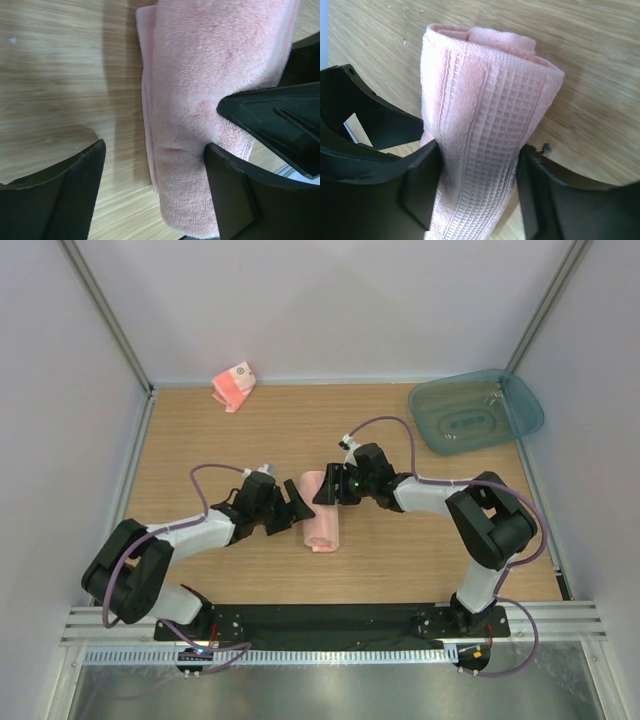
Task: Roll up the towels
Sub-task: Roll the towel
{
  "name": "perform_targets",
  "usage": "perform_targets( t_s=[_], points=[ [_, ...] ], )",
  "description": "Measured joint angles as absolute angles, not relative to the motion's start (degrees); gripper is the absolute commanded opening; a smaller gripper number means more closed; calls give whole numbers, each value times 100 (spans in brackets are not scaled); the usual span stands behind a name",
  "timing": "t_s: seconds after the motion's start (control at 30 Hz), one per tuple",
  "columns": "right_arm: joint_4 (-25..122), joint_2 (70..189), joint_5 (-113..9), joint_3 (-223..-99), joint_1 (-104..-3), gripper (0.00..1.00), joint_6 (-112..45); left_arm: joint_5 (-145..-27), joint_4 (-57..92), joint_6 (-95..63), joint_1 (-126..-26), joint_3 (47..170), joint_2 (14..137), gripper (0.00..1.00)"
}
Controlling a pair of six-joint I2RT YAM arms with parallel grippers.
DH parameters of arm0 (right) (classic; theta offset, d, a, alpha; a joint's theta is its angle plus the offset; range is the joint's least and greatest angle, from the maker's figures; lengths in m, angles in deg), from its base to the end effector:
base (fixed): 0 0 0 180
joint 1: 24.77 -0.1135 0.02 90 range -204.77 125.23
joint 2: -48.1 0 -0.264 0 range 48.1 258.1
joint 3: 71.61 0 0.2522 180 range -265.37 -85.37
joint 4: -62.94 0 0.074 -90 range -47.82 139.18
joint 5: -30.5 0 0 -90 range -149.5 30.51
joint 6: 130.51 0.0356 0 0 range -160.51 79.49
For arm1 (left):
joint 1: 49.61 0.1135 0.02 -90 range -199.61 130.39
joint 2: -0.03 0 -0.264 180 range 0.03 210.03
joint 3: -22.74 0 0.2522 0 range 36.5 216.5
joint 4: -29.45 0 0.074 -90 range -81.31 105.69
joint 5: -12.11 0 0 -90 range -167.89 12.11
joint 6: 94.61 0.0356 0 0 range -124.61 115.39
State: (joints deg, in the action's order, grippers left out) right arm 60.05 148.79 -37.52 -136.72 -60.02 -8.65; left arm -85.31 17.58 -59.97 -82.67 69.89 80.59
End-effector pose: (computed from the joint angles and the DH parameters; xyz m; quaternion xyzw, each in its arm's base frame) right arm 0.2846 0.2174 0.1596 -0.1090 0.8812 0.3789 0.2607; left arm 0.2189 -0.1479 0.1574 -0.1543 0.9102 -0.3076 0.2304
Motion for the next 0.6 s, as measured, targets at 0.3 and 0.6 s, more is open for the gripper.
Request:
perform_targets(
  t_s=[0.3,0.6],
  points=[
    [6019,14999,-3754,-13733,-5982,89,-760,-8601,2339,-6165,-8311,6880,8282,68],
    [6340,14732,-3424,-13202,-5547,95,-461,-8590,2527,-6167,-8328,6910,8459,65]
  ],
)
